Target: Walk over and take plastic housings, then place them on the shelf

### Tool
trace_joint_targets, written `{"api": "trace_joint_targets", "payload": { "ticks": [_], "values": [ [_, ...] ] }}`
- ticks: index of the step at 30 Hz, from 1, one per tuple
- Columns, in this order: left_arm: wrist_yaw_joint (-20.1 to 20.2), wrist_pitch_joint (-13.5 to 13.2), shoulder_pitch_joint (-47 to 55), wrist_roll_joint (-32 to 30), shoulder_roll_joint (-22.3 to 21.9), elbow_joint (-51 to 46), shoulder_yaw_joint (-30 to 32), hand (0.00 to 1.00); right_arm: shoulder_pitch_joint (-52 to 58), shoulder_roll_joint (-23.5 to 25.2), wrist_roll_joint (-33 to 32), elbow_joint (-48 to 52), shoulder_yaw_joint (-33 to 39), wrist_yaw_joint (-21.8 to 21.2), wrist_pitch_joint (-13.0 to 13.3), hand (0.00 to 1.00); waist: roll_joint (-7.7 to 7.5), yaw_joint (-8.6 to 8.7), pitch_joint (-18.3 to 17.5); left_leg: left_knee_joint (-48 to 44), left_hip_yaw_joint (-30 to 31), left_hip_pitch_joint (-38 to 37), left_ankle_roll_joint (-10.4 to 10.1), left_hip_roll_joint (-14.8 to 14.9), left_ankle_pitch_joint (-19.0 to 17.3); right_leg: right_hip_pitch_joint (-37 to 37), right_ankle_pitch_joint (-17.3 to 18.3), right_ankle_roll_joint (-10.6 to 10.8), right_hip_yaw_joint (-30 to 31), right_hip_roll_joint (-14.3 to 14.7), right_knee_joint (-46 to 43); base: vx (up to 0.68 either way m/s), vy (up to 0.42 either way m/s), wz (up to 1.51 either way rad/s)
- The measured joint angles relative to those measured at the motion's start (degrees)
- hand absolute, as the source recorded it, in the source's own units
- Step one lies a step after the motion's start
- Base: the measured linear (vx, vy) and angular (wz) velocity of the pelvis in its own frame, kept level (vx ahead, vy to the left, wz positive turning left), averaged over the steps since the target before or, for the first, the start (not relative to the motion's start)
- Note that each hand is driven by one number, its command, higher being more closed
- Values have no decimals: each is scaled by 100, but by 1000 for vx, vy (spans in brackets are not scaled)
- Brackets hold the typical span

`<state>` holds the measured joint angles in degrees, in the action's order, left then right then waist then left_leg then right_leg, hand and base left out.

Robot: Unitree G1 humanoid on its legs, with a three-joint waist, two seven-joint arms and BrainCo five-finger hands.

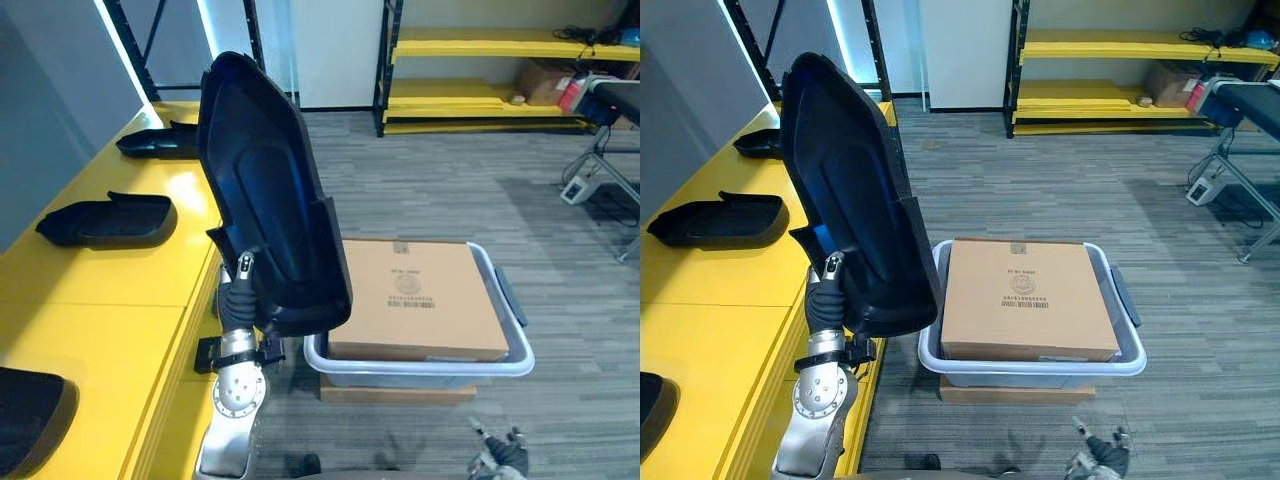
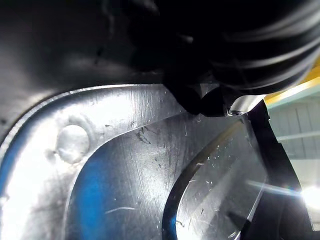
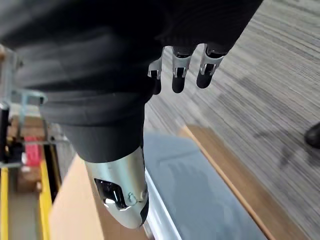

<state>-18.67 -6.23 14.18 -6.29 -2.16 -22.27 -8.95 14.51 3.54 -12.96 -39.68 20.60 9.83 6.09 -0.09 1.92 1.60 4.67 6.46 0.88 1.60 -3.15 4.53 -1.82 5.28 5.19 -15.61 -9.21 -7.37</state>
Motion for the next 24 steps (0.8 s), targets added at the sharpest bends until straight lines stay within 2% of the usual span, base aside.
{"api": "trace_joint_targets", "payload": {
  "ticks": [5,6,7,8,9,10,11,12,13,14,15,16,19,20,21,22,23,24],
  "values": [
    [-1,-38,-22,17,-11,-37,-84,100,-80,-31,139,-375,-410,-10,-4,0,-45,-184,57,-582,1032,519,-120,-384,0,5,540,35,-1137,-390,-781,8,-34,122],
    [-9,-38,-26,31,-11,-53,-88,100,-164,-43,167,-434,-524,-5,-5,0,-29,-200,68,-694,813,691,-101,-355,-142,-2,602,27,-1398,-472,-902,-55,-37,179],
    [-7,-39,-53,61,-36,-98,-88,100,-247,-59,186,-433,-626,-5,6,0,12,-231,107,-861,36,938,-95,-135,-308,-56,612,26,-1785,-524,-981,-65,-22,154],
    [-8,-43,-65,67,-61,-139,-90,100,-290,-77,188,-437,-656,-1,5,0,2,-246,160,-971,-389,1022,-68,1,-323,-91,613,26,-1956,-544,-988,-57,5,156],
    [-14,-77,-65,94,-121,-212,-92,100,-349,-122,191,-442,-769,2,-1,0,93,-325,217,-1268,-1399,1235,60,373,-412,-163,619,27,-2271,-561,-1031,-15,32,139],
    [-26,-98,-72,121,-137,-240,-120,100,-431,-133,204,-422,-881,2,-1,0,181,-316,239,-1563,-2391,1279,215,751,-537,-310,635,50,-2618,-583,-1073,-7,26,136],
    [-29,-107,-72,125,-139,-240,-113,100,-431,-144,211,-398,-972,2,-1,0,133,-313,262,-1640,-2745,1266,211,879,-591,-353,656,85,-2759,-609,-1100,-3,2,126],
    [-21,-132,-76,170,-138,-240,-131,100,-434,-164,232,-377,-1041,-6,2,0,157,-311,246,-1765,-3174,1266,275,980,-683,-486,672,109,-3009,-687,-1099,24,42,123],
    [-18,-196,-89,212,-131,-256,-182,100,-456,-121,234,-377,-1052,-6,4,0,54,-345,231,-2015,-3630,1305,282,1042,-961,-642,719,96,-3358,-871,-947,48,85,109],
    [-18,-241,-119,228,-116,-262,-201,100,-471,-103,233,-374,-1049,-5,12,0,31,-380,239,-2372,-3697,1404,457,1116,-1062,-659,778,214,-3473,-944,-967,128,141,106],
    [-6,-301,-211,297,-131,-246,-242,100,-481,-117,232,-417,-1047,-4,-3,0,142,-451,211,-2730,-3484,1481,243,1185,-1205,-749,881,399,-3607,-979,-1181,142,156,83],
    [8,-312,-230,335,-131,-237,-278,100,-486,-134,232,-444,-1036,-4,-24,0,43,-403,200,-2645,-3344,1469,241,995,-1211,-822,871,376,-3675,-1059,-1146,119,119,80],
    [-8,-317,-434,355,-119,-192,-283,100,-560,-92,236,-515,-1025,-8,-24,0,-97,-440,180,-2548,-3002,1573,315,640,-1240,-977,712,241,-3952,-1114,-1047,154,173,80],
    [-10,-316,-525,348,-104,-158,-293,100,-593,-113,276,-548,-977,-3,-31,0,-152,-429,208,-2714,-2801,1593,447,480,-1329,-1042,647,165,-3929,-1298,-1393,191,160,92],
    [-12,-314,-573,340,-89,-129,-314,100,-609,-145,302,-578,-977,-3,-42,0,-158,-422,212,-2802,-2691,1586,495,413,-1413,-1066,589,56,-3890,-1434,-1728,196,166,90],
    [-11,-311,-600,339,-84,-117,-330,100,-622,-154,316,-578,-978,-3,-46,0,-158,-432,225,-2849,-2603,1555,550,371,-1479,-1026,541,-208,-3725,-1535,-2040,171,118,75],
    [-19,-311,-633,338,-74,-117,-356,100,-651,-165,347,-577,-984,-5,-47,0,-147,-414,258,-2874,-2393,1472,583,309,-1551,-882,490,-622,-3243,-1651,-2573,215,106,91],
    [-54,-317,-676,331,-16,-119,-389,100,-665,-152,357,-561,-1021,-9,-48,0,-169,-367,259,-2879,-2161,1352,587,302,-1618,-466,843,-629,-2090,-1413,-3016,250,98,96]
  ]
}}
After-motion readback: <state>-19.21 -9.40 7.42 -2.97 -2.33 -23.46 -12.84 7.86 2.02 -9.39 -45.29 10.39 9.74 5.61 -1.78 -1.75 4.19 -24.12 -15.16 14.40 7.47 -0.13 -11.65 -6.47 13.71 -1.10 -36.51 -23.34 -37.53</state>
